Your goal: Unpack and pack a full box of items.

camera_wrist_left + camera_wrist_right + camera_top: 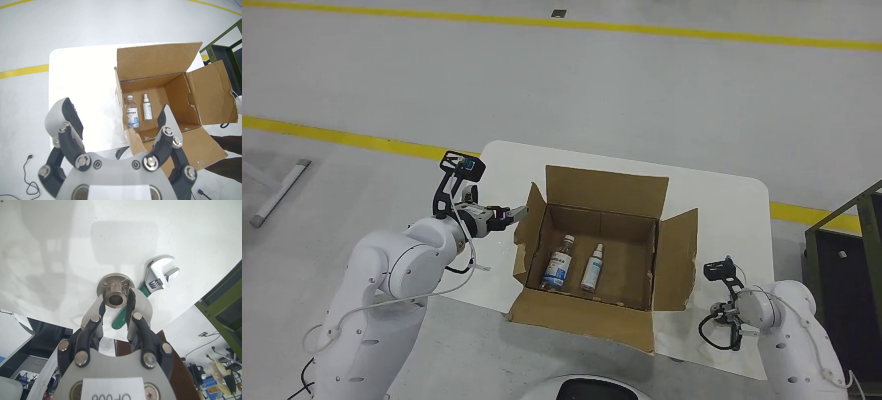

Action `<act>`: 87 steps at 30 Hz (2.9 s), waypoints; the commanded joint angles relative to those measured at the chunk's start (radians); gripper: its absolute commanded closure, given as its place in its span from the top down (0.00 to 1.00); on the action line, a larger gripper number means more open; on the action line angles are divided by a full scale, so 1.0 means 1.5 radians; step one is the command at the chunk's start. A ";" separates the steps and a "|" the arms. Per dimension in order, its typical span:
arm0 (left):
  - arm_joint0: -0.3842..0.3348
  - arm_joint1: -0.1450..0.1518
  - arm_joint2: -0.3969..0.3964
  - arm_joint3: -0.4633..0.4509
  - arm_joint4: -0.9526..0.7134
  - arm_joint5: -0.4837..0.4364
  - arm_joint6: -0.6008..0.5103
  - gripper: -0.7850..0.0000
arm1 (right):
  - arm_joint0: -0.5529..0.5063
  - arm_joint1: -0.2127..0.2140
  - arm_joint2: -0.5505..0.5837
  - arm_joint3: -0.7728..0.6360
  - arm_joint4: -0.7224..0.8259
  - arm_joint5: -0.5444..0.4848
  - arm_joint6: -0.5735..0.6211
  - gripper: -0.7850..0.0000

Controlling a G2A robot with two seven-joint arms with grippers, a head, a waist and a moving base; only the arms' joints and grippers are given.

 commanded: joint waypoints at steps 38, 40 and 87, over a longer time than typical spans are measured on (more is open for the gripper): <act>0.000 0.000 0.000 0.000 0.000 0.000 0.000 1.00 | -0.093 0.020 0.267 -0.383 0.460 0.070 0.002 0.00; 0.000 0.000 0.000 0.000 0.000 0.000 0.000 1.00 | -0.108 0.022 0.279 -0.440 0.492 0.070 0.017 0.00; 0.051 0.006 -0.058 0.005 0.046 0.069 0.037 1.00 | 0.303 -0.080 -0.523 0.084 0.115 0.447 -0.154 0.00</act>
